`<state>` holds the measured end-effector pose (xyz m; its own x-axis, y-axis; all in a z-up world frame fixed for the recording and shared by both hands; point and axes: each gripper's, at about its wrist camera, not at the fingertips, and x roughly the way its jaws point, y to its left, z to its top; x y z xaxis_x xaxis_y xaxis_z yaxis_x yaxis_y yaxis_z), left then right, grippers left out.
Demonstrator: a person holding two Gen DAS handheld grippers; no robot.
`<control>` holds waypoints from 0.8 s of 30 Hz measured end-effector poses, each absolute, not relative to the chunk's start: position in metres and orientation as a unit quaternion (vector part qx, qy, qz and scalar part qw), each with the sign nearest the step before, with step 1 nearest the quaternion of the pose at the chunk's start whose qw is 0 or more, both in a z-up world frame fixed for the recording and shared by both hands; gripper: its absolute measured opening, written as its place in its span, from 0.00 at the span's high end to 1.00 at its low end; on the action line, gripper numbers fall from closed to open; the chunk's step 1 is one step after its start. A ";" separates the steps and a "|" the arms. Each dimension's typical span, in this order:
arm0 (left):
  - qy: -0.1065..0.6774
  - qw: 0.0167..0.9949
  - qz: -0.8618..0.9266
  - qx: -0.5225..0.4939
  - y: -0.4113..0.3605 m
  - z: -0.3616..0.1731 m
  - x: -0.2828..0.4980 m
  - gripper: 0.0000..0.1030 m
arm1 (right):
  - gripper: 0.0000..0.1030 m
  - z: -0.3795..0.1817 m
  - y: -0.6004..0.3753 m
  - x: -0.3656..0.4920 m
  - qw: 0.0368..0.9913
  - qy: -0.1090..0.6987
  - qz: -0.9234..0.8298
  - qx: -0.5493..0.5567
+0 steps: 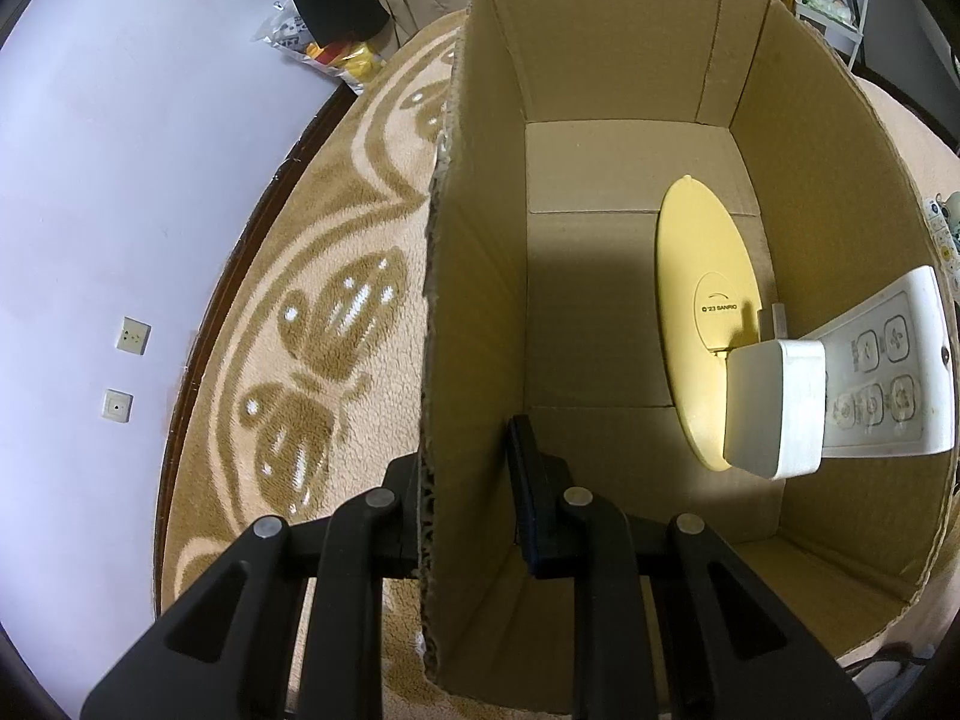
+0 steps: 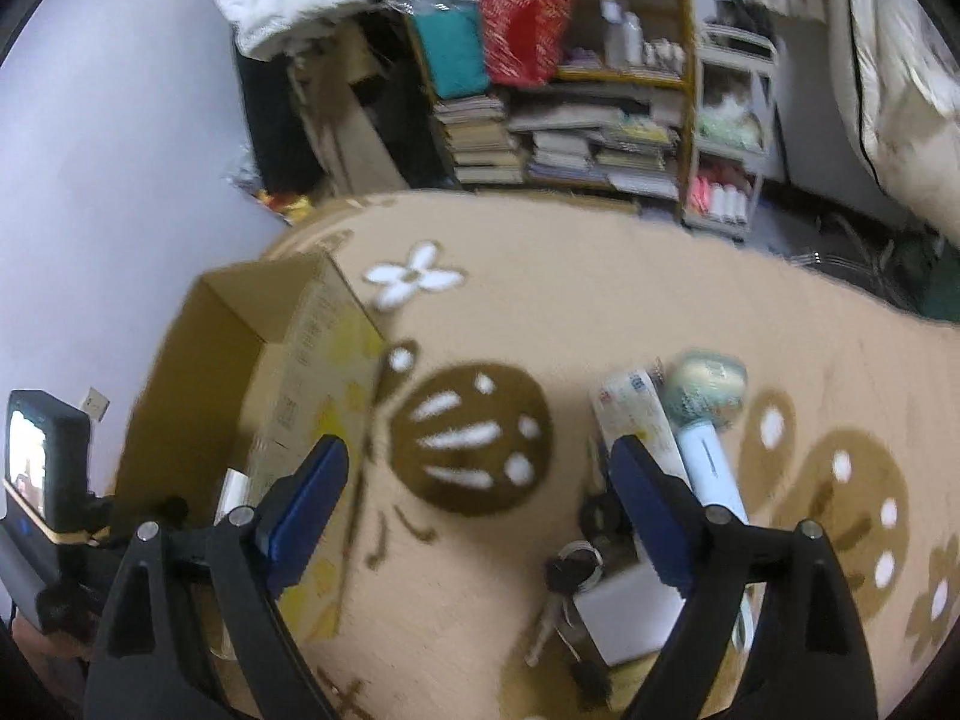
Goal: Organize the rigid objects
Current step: 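Carry the charger block into the box with the right tool and release, then lower the open right tool onto the black key bunch and close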
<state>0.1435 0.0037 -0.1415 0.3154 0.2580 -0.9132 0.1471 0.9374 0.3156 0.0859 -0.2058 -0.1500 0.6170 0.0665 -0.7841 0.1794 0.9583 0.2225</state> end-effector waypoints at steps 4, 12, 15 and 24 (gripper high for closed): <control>0.583 0.792 0.036 0.176 0.002 -0.142 0.144 0.80 | 0.16 -0.166 -0.217 0.084 0.871 0.464 -0.039 0.156; 0.584 0.793 0.034 0.171 0.005 -0.140 0.144 0.80 | 0.26 -0.200 -0.231 0.089 0.834 0.517 -0.052 0.185; 0.583 0.792 0.034 0.175 0.005 -0.140 0.144 0.80 | 0.26 -0.209 -0.232 0.092 0.823 0.531 -0.057 0.196; 0.583 0.792 0.034 0.177 0.003 -0.140 0.144 0.80 | 0.27 -0.225 -0.222 0.104 0.804 0.564 -0.065 0.174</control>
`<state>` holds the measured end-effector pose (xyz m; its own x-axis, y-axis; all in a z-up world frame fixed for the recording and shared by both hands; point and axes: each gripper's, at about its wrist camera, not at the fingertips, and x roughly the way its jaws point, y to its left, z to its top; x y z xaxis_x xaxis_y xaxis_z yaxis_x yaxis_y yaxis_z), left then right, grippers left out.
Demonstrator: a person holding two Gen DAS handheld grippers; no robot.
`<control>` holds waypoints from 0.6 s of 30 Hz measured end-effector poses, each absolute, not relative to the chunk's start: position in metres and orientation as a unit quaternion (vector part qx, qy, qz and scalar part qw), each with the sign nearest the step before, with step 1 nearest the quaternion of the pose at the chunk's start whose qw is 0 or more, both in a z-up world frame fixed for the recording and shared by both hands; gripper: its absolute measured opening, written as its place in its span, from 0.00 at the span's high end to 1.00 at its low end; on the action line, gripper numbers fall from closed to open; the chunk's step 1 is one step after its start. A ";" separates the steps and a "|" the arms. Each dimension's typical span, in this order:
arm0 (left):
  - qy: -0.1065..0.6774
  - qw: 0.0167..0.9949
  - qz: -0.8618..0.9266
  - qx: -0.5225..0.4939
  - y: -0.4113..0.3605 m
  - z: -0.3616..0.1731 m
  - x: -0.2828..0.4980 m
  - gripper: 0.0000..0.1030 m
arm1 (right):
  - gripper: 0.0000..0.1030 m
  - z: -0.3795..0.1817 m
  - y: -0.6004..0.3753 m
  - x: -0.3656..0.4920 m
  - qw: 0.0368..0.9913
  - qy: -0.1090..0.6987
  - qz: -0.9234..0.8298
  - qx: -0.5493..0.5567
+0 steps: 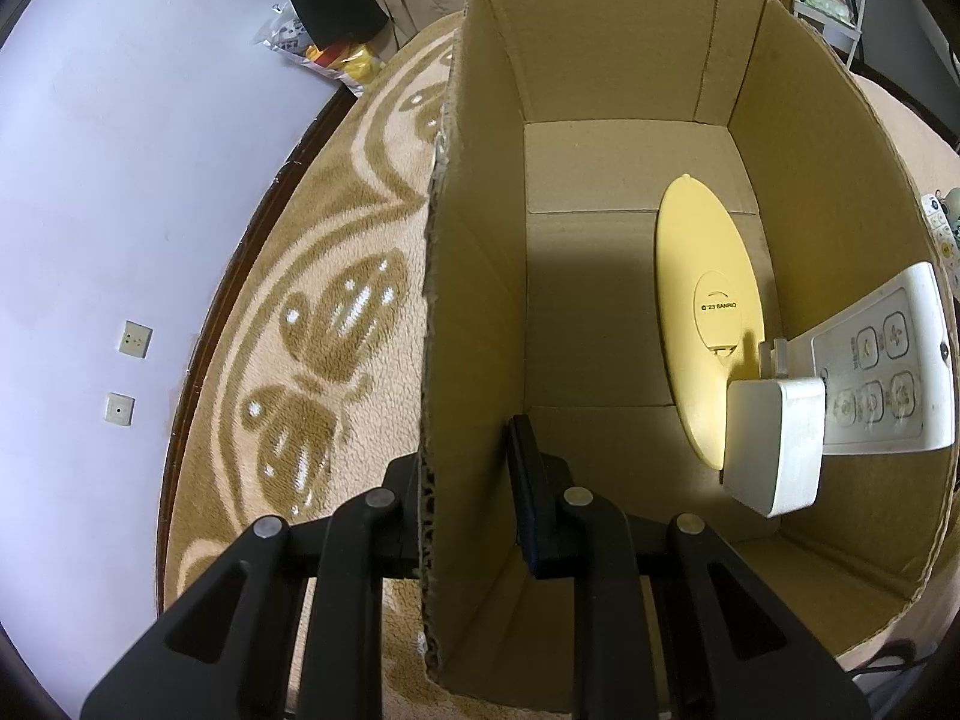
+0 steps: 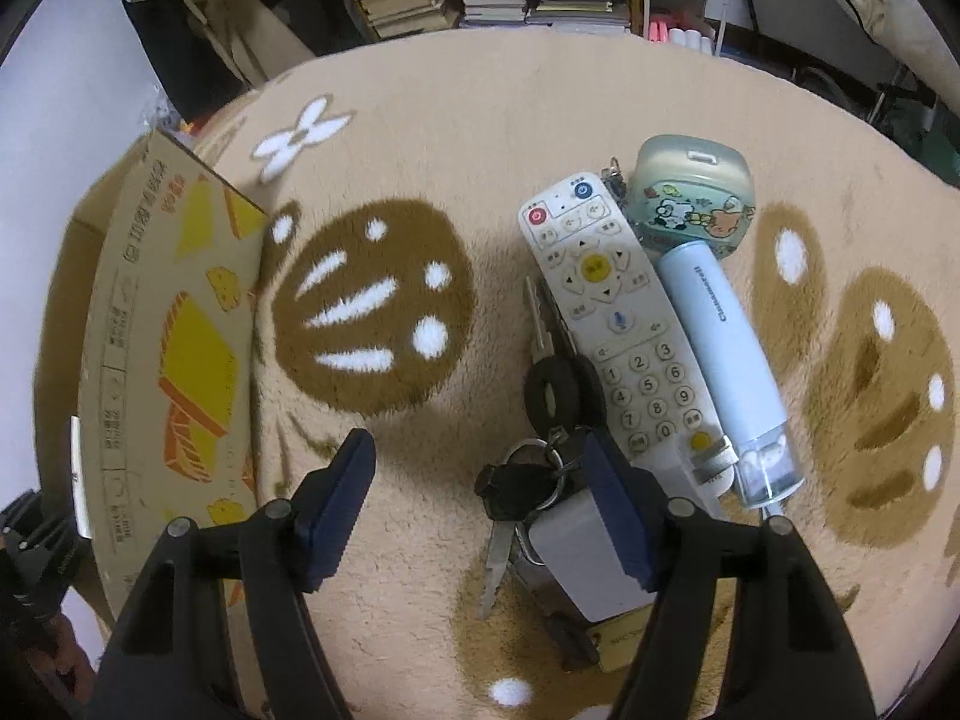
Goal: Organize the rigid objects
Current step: 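Lower the open right tool onto the black key bunch and close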
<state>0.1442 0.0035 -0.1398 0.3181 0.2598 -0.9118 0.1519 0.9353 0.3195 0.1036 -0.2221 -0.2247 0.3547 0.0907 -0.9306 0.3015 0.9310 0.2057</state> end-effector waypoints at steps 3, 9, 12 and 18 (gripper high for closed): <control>0.583 0.793 0.034 0.174 0.004 -0.140 0.144 0.80 | 0.28 -0.227 -0.220 0.105 0.799 0.572 -0.076 0.166; 0.582 0.793 0.034 0.177 0.004 -0.140 0.144 0.80 | 0.33 -0.234 -0.217 0.111 0.786 0.593 -0.084 0.149; 0.580 0.793 0.036 0.183 0.002 -0.141 0.143 0.80 | 0.43 -0.254 -0.217 0.118 0.768 0.613 -0.095 0.160; 0.581 0.793 0.034 0.179 0.004 -0.142 0.144 0.80 | 0.62 -0.254 -0.226 0.116 0.784 0.584 -0.110 0.180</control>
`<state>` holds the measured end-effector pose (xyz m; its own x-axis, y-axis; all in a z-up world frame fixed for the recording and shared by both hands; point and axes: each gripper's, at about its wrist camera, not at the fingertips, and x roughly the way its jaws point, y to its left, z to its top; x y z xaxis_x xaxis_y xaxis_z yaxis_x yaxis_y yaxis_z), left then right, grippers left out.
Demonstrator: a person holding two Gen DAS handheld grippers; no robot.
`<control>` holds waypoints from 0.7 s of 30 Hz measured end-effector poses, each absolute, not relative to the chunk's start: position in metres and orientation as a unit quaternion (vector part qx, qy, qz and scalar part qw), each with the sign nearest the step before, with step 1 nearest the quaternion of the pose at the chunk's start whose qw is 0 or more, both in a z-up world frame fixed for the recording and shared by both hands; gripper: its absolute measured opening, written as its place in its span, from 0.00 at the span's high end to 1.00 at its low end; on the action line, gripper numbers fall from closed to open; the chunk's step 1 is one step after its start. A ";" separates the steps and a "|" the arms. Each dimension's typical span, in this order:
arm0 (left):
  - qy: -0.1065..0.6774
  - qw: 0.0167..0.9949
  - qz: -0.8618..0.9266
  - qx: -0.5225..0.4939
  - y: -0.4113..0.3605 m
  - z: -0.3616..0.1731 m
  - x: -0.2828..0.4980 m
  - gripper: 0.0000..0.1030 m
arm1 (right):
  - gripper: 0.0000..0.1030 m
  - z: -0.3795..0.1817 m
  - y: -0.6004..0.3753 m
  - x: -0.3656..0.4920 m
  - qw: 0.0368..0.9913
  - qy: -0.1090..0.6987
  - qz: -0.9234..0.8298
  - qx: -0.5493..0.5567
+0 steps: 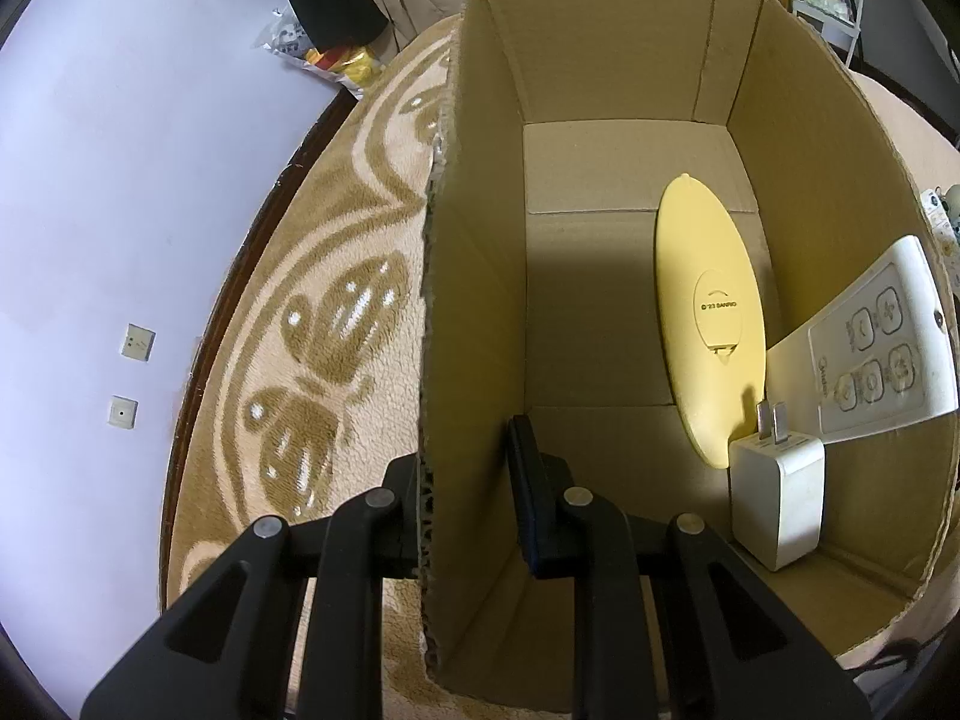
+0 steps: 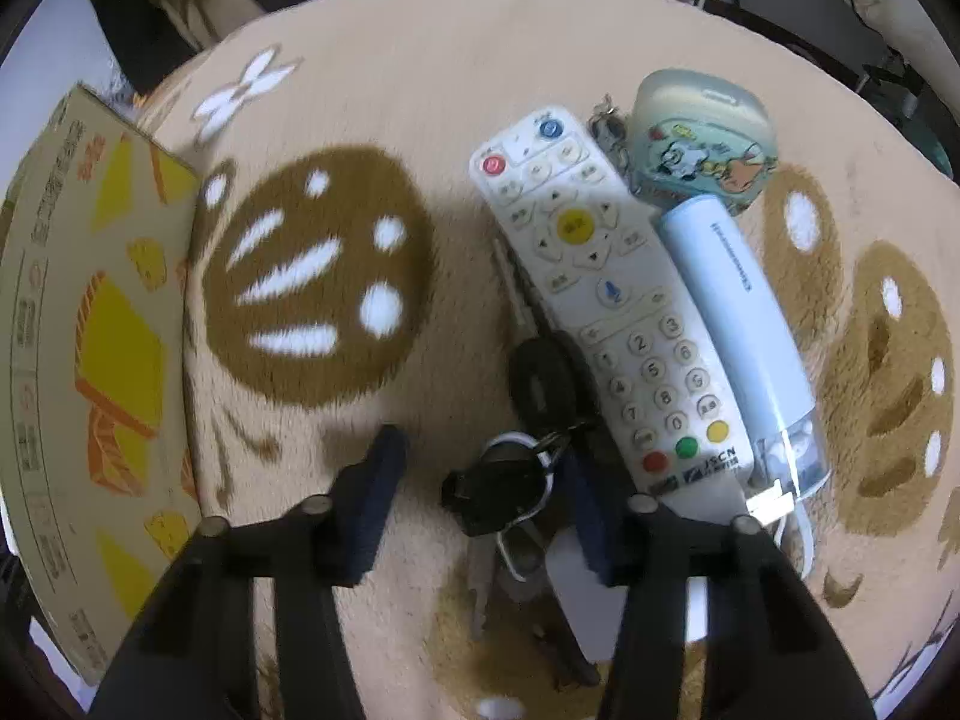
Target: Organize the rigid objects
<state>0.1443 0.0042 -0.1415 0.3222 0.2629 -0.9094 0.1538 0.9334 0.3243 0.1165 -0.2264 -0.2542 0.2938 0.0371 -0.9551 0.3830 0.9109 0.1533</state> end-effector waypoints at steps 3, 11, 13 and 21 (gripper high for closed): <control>0.581 0.793 0.035 0.181 0.004 -0.142 0.145 0.80 | 0.62 -0.252 -0.231 0.115 0.789 0.573 -0.109 0.193; 0.581 0.793 0.035 0.181 0.003 -0.142 0.144 0.80 | 0.71 -0.223 -0.221 0.117 0.844 0.502 -0.083 0.171; 0.580 0.793 0.035 0.182 0.003 -0.142 0.144 0.80 | 0.71 -0.216 -0.214 0.117 0.853 0.488 -0.081 0.166; 0.580 0.793 0.035 0.181 0.003 -0.142 0.144 0.80 | 0.85 -0.173 -0.205 0.114 0.896 0.399 -0.053 0.188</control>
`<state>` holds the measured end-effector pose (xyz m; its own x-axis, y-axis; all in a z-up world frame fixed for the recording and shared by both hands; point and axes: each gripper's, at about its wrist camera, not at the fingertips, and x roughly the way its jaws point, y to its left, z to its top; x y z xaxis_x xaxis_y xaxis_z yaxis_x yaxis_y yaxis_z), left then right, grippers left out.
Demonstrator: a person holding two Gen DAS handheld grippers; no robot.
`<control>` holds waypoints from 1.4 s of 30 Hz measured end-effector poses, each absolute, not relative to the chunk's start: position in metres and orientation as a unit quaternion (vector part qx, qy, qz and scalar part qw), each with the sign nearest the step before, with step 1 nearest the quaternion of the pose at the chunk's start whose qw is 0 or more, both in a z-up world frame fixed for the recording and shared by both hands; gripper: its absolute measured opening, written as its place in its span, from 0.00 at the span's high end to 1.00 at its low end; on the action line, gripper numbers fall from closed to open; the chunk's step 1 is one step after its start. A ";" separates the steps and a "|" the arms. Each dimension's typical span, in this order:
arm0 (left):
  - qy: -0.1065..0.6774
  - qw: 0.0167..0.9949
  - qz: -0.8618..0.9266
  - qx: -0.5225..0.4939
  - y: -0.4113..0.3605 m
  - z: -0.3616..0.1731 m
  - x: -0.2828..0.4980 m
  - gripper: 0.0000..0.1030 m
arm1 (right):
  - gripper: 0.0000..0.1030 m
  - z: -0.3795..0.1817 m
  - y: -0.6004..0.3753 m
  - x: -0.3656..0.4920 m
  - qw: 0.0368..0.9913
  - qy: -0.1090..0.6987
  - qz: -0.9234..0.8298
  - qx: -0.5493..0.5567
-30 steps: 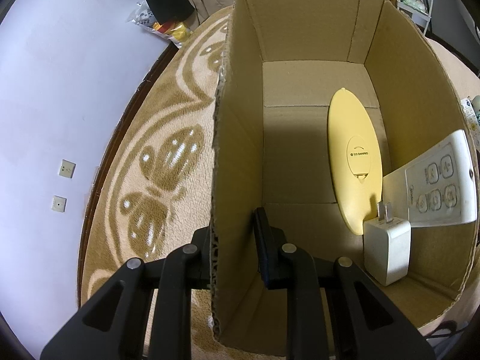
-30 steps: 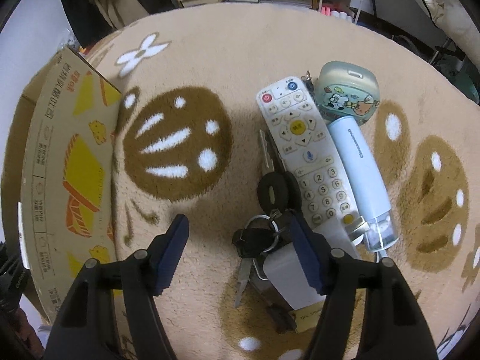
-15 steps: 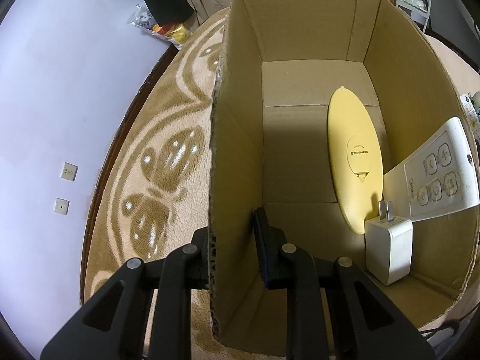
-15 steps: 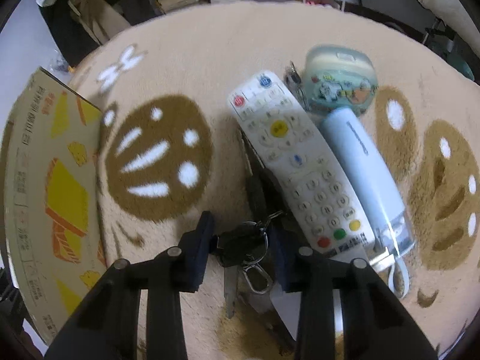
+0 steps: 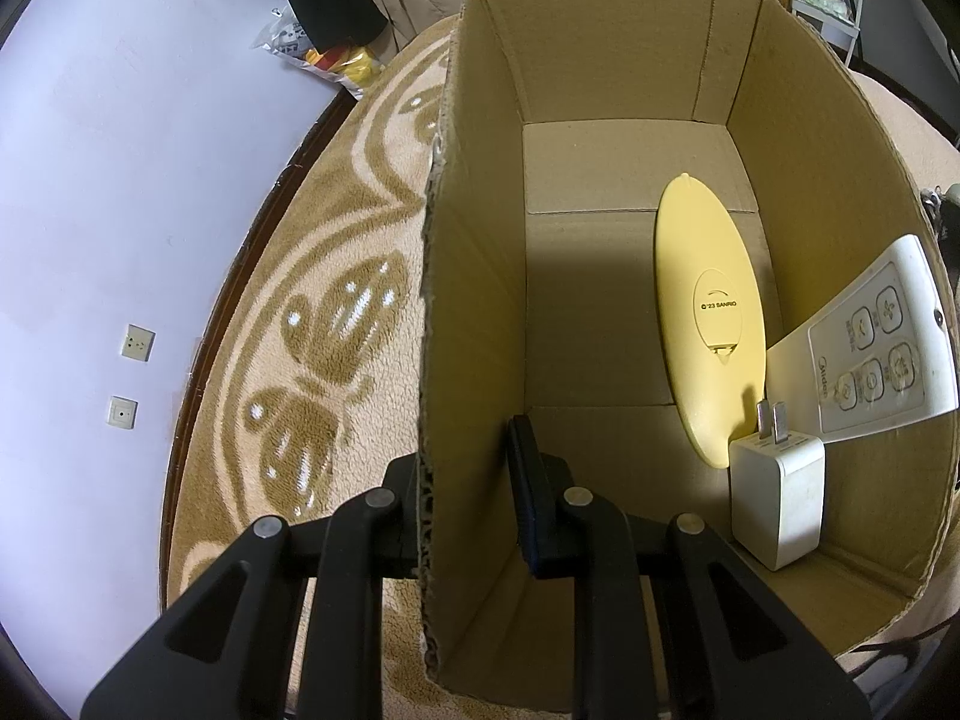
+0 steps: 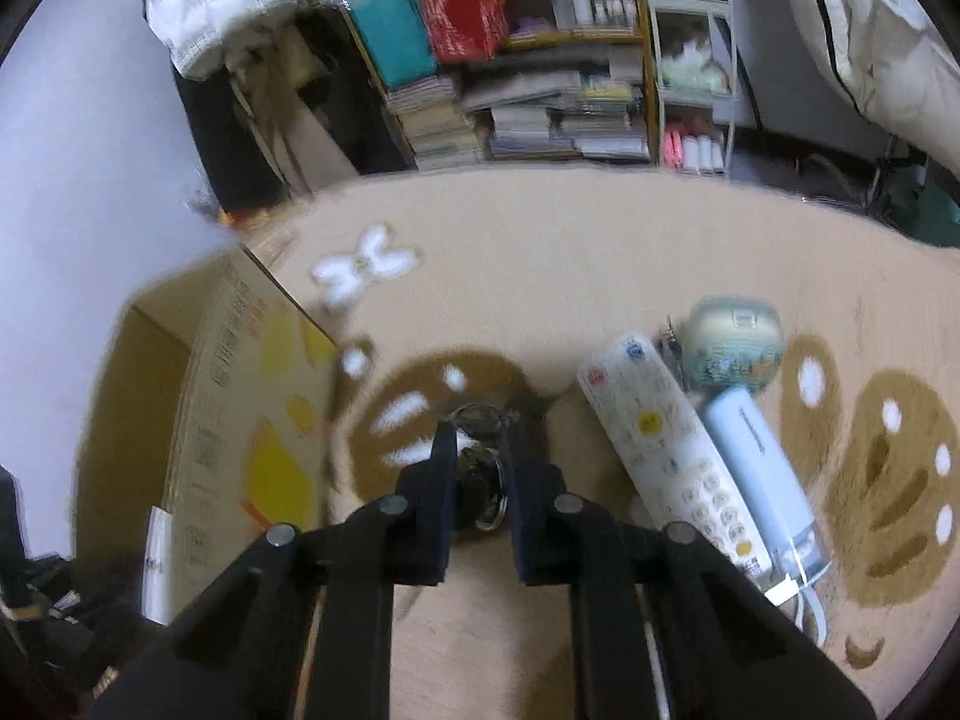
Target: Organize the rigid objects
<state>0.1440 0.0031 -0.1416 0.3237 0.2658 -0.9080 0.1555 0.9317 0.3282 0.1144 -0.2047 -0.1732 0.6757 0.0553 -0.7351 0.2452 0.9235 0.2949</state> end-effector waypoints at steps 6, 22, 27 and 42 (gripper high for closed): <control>0.581 0.793 0.033 0.179 0.004 -0.142 0.144 0.80 | 0.87 -0.149 -0.180 0.115 0.916 0.362 -0.033 0.167; 0.581 0.794 0.033 0.178 0.005 -0.141 0.144 0.80 | 0.99 -0.072 -0.095 0.082 0.964 0.229 0.077 0.111; 0.581 0.793 0.032 0.179 0.004 -0.141 0.143 0.80 | 0.99 -0.080 -0.073 0.086 0.961 0.246 0.089 0.088; 0.581 0.793 0.034 0.181 0.002 -0.141 0.142 0.80 | 0.57 -0.140 -0.145 0.100 0.907 0.394 -0.011 0.147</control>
<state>0.1422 0.0020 -0.1414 0.3220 0.2641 -0.9092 0.1573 0.9320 0.3264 0.0997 -0.1447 -0.1403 0.6888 0.0957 -0.7186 0.1367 0.9563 0.2585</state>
